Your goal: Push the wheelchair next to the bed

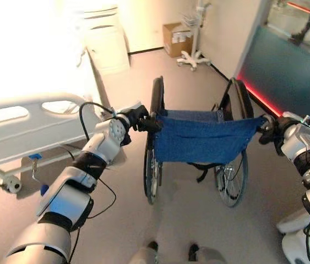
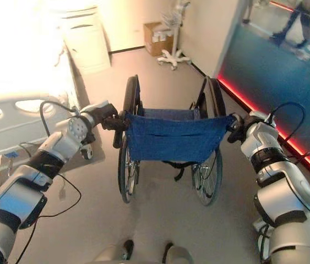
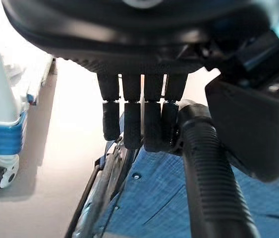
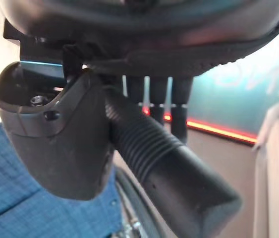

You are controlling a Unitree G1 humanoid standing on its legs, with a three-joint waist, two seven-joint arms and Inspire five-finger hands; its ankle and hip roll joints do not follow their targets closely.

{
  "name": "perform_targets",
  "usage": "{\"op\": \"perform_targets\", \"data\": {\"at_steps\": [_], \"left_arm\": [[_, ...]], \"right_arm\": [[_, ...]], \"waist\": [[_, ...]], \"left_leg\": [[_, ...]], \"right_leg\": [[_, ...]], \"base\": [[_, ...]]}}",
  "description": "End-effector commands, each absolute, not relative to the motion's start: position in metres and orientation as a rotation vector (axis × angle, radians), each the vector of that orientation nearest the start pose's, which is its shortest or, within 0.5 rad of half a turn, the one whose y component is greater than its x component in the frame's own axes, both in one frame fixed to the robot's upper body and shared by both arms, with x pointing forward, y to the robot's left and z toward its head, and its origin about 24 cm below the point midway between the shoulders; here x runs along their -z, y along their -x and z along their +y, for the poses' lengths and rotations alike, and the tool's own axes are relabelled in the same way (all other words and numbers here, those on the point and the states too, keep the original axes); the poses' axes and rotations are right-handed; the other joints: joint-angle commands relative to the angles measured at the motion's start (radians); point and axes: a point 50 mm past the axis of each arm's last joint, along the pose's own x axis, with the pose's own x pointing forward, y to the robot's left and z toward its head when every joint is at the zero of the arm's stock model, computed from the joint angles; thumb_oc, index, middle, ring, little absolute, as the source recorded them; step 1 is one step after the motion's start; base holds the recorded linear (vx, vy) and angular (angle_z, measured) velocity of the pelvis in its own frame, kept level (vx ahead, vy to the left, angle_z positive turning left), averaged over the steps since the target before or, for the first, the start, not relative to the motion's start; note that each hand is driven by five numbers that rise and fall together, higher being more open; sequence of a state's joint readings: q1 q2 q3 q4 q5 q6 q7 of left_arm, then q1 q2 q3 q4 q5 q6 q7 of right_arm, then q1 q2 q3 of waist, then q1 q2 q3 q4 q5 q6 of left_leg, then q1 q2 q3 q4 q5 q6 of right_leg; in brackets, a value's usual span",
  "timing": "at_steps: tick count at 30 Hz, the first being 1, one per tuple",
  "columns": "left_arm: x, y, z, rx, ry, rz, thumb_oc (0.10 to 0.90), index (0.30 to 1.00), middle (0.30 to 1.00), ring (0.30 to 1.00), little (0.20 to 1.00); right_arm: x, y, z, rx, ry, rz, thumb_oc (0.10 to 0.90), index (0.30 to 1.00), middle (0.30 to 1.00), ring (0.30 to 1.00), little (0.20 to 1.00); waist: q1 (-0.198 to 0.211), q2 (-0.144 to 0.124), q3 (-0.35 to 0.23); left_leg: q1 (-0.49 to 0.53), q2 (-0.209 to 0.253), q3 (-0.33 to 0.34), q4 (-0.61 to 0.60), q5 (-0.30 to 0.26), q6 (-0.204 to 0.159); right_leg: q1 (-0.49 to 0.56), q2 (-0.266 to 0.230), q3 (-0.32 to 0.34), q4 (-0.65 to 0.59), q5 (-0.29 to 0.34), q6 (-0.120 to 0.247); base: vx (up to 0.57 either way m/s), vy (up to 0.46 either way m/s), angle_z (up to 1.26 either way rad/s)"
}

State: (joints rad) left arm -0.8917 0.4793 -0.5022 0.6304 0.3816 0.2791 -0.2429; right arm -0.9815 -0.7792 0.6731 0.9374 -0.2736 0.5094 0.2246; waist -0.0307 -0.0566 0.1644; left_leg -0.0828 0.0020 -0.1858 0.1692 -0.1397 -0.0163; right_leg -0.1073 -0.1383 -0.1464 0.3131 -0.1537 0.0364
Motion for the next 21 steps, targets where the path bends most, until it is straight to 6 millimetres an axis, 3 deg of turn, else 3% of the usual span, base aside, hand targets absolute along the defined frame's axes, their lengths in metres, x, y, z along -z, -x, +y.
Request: {"op": "perform_targets", "data": {"at_steps": [1,7,8,11,13,14,15,17,18,19,20,21], "left_arm": [[-0.048,-0.360,0.189,0.366,-1.317,0.481,0.400,0.300,0.300,0.300,0.300],[-0.062,-0.371,0.187,0.309,-1.269,0.445,0.400,0.300,0.300,0.300,0.300],[-0.064,-0.372,0.187,0.315,-1.271,0.441,0.400,0.300,0.300,0.300,0.300],[-0.067,-0.373,0.187,0.321,-1.271,0.439,0.400,0.300,0.300,0.300,0.300],[-0.064,-0.372,0.185,0.328,-1.262,0.443,0.400,0.300,0.300,0.300,0.300],[-0.058,-0.370,0.181,0.341,-1.256,0.448,0.400,0.300,0.300,0.300,0.300],[-0.058,-0.370,0.181,0.341,-1.257,0.448,0.400,0.300,0.300,0.300,0.300],[-0.060,-0.369,0.177,0.356,-1.273,0.442,0.400,0.300,0.300,0.300,0.300],[-0.061,-0.369,0.176,0.362,-1.279,0.436,0.400,0.300,0.300,0.300,0.300],[-0.063,-0.367,0.174,0.374,-1.280,0.422,0.400,0.300,0.300,0.300,0.300],[-0.063,-0.367,0.174,0.377,-1.280,0.421,0.400,0.300,0.300,0.300,0.300],[-0.062,-0.364,0.177,0.386,-1.287,0.420,0.400,0.300,0.300,0.300,0.300]], "right_arm": [[-0.216,-0.412,-0.171,-0.214,1.560,0.095,0.400,0.300,0.300,0.300,0.300],[-0.226,-0.412,-0.164,-0.202,1.594,0.053,0.400,0.300,0.300,0.300,0.300],[-0.229,-0.411,-0.165,-0.207,1.597,0.049,0.400,0.300,0.300,0.300,0.300],[-0.229,-0.410,-0.165,-0.215,1.599,0.044,0.400,0.300,0.300,0.300,0.300],[-0.226,-0.410,-0.166,-0.229,1.602,0.041,0.400,0.300,0.300,0.300,0.300],[-0.221,-0.408,-0.167,-0.234,1.594,0.031,0.400,0.300,0.300,0.300,0.300],[-0.221,-0.408,-0.167,-0.234,1.593,0.031,0.400,0.300,0.300,0.300,0.300],[-0.216,-0.408,-0.164,-0.224,1.577,0.034,0.400,0.300,0.300,0.300,0.300],[-0.212,-0.409,-0.162,-0.217,1.572,0.037,0.400,0.300,0.300,0.300,0.300],[-0.207,-0.409,-0.162,-0.208,1.561,0.041,0.400,0.300,0.300,0.300,0.300],[-0.205,-0.409,-0.163,-0.208,1.557,0.042,0.400,0.300,0.300,0.300,0.300],[-0.201,-0.409,-0.165,-0.206,1.544,0.042,0.400,0.300,0.300,0.300,0.300]], "waist": [[0.073,-0.025,0.108],[0.040,0.001,0.111],[0.026,0.009,0.098],[0.005,0.012,0.079],[-0.012,0.013,0.059],[-0.007,0.003,0.055],[-0.009,0.001,0.053],[0.042,-0.022,0.095],[0.071,-0.023,0.124],[0.115,-0.003,0.160],[0.125,0.000,0.170],[0.169,0.028,0.189]], "left_leg": [[0.136,0.128,0.062,0.027,0.078,-0.055],[0.160,0.163,0.082,-0.055,0.167,-0.082],[0.178,0.182,0.092,-0.059,0.208,-0.089],[0.195,0.208,0.115,-0.027,0.254,-0.098],[0.205,0.242,0.148,0.021,0.329,-0.113],[0.162,0.224,0.166,0.129,0.352,-0.106],[0.158,0.222,0.164,0.129,0.355,-0.106],[-0.016,0.104,0.138,0.233,0.309,-0.063],[-0.095,0.057,0.157,0.248,0.300,-0.056],[-0.220,0.019,0.220,0.194,0.350,-0.061],[-0.229,0.016,0.232,0.184,0.356,-0.063],[-0.296,0.002,0.262,0.061,0.421,-0.076]], "right_leg": [[-0.097,-0.073,0.042,-0.178,0.304,0.127],[-0.098,-0.028,0.003,-0.160,0.254,0.090],[-0.102,-0.013,-0.004,-0.145,0.235,0.075],[-0.113,0.002,-0.021,-0.130,0.214,0.053],[-0.111,0.016,-0.046,-0.129,0.197,0.031],[-0.058,0.043,-0.072,-0.142,0.169,0.000],[-0.059,0.041,-0.073,-0.145,0.172,0.000],[0.030,0.068,-0.041,-0.160,0.147,-0.011],[0.084,0.085,-0.027,-0.168,0.137,-0.010],[0.171,0.124,-0.023,-0.182,0.117,-0.016],[0.189,0.129,-0.020,-0.186,0.111,-0.017],[0.250,0.162,-0.002,-0.205,0.103,-0.013]], "base": [[0.28,-0.202,0.51],[0.26,-0.179,0.35],[0.28,-0.166,0.44],[0.23,-0.150,0.54],[0.30,-0.207,0.26],[0.30,-0.231,-0.16],[0.43,-0.334,-0.30],[0.39,-0.251,-0.09],[0.61,-0.214,0.11],[0.55,-0.138,0.03],[0.74,-0.068,-0.04],[0.48,-0.003,-0.24]]}}
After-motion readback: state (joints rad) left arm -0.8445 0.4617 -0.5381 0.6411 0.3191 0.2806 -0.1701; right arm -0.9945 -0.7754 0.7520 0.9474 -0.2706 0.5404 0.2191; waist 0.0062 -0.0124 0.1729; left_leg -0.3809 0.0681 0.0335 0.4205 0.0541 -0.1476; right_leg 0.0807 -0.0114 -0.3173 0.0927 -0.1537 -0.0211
